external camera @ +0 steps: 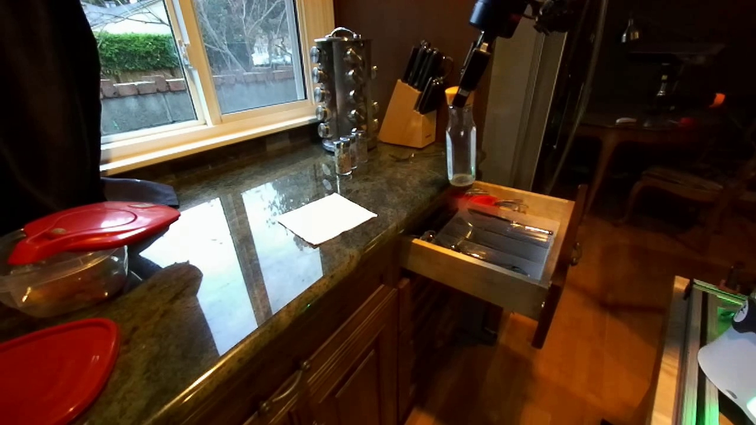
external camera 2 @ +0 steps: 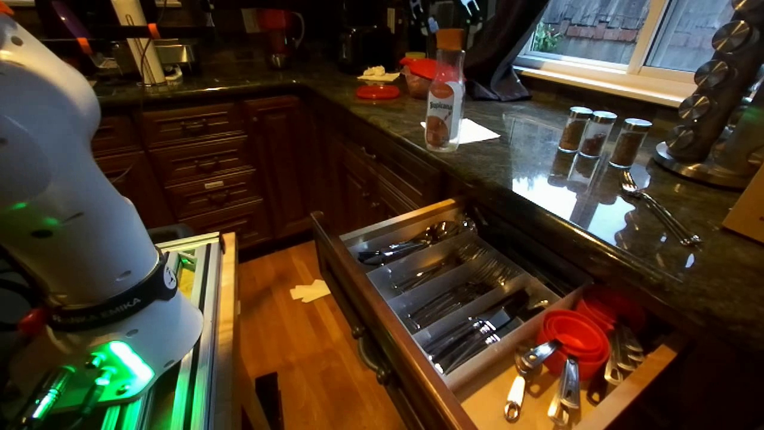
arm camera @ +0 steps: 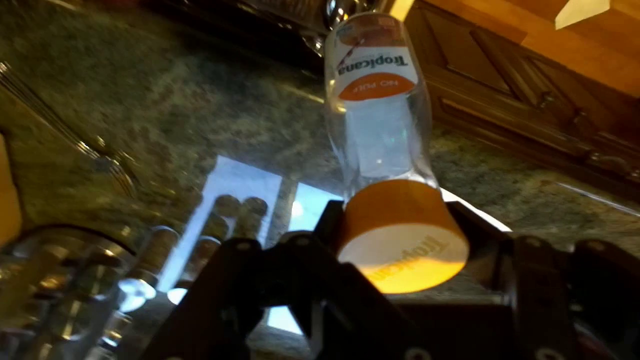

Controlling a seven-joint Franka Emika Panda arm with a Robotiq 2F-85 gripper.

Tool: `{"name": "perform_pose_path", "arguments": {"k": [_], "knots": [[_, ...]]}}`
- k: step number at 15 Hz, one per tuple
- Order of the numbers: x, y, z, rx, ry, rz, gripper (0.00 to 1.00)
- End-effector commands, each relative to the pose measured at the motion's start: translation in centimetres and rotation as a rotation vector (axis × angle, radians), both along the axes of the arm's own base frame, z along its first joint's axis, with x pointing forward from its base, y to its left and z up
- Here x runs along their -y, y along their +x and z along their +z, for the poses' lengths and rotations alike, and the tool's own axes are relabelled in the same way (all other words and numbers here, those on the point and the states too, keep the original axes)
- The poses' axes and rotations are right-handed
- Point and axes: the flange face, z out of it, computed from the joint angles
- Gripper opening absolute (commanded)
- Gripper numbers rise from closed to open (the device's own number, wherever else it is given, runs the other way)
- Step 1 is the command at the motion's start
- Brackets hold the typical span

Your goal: Move the bottle to the left

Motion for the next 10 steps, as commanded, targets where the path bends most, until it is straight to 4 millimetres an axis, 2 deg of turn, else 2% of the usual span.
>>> {"name": "perform_pose_path", "arguments": {"k": [1, 4, 6, 8, 9, 10], "knots": [[-9.0, 0.6, 0.5, 0.022, -0.006, 0.205, 0.29], [-16.1, 0.9, 0.7, 0.037, -0.012, 0.378, 0.29], [-19.2, 1.3, 0.8, 0.034, -0.017, 0.494, 0.29], [-21.4, 2.0, 1.3, 0.045, 0.012, 0.599, 0.29], [-19.9, 0.6, 1.0, 0.046, -0.016, 0.508, 0.54], [-20.8, 1.1, 1.1, 0.049, -0.006, 0.545, 0.54]]}}
